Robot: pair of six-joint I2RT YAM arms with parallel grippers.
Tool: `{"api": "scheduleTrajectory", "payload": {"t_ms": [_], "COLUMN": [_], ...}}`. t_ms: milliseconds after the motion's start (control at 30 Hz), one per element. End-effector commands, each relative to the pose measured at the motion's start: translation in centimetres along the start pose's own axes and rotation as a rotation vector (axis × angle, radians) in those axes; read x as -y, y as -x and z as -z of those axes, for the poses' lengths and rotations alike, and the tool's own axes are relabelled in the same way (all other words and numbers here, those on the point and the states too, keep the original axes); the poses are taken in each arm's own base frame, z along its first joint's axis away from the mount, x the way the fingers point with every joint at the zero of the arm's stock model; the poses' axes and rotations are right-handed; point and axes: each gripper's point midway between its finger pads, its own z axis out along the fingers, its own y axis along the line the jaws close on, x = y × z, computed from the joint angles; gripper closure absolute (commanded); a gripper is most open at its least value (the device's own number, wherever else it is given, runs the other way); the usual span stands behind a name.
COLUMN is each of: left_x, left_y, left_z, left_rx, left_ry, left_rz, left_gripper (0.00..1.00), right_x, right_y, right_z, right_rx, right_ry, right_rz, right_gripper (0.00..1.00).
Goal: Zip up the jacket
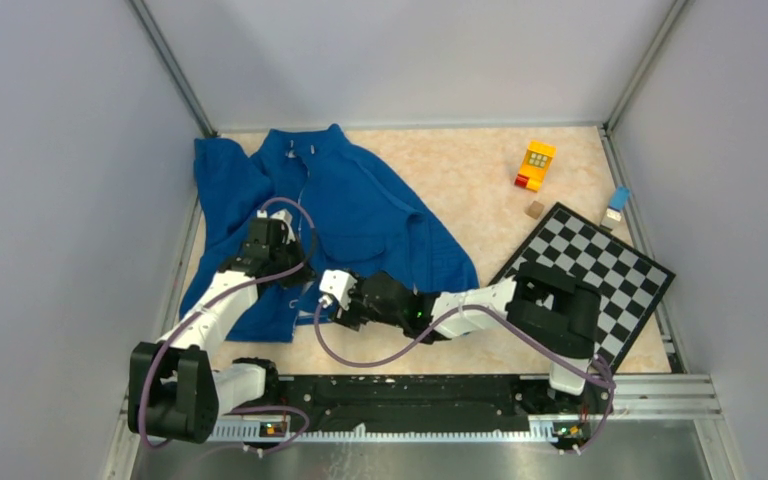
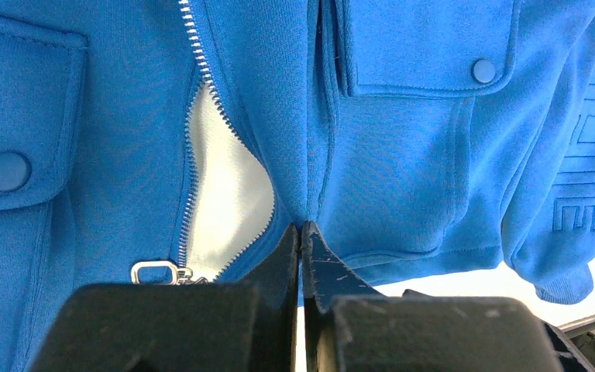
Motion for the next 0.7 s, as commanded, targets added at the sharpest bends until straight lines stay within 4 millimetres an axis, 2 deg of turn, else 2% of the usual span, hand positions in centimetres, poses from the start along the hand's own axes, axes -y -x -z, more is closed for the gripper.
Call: {"api": "scheduleTrajectory", "payload": {"t_ms": [0,133,267,433,667], "left_x": [0.8,0.7,0.7,0.8,0.7], "left_y": [0.1,0.2,0.3,0.5,0.6], "left_z": [0.5,0.7,1.0,1.4,1.7], "left_rx": [0.007,0.015,0.024,0.033,0.037], "left_ry": [-0.035,-0.031,-0.029,-0.027,-0.018], "left_rz": [-0.005,-0.011,-0.012,-0.018,-0.022], "left_gripper": [1.0,1.0,1.0,1.0,1.0], "right_x": [1.0,0.9,1.0,0.3,1.9], "right_y": [4.1,4.0,3.0,2.3,1.3], "right_z": [-0.8,-1.3,-2.4,-3.9,-4.8], "right_rx": [0.24,0.319,0.34,0.35,0.34], "right_ry": [-0.089,-0.114,-0.144,-0.145,-0.269], "right_rz": [-0.091,-0.14,-0.155,-0.147,-0.143], "right_gripper": [0.43,0.47,0.42,0.41,0.44]}}
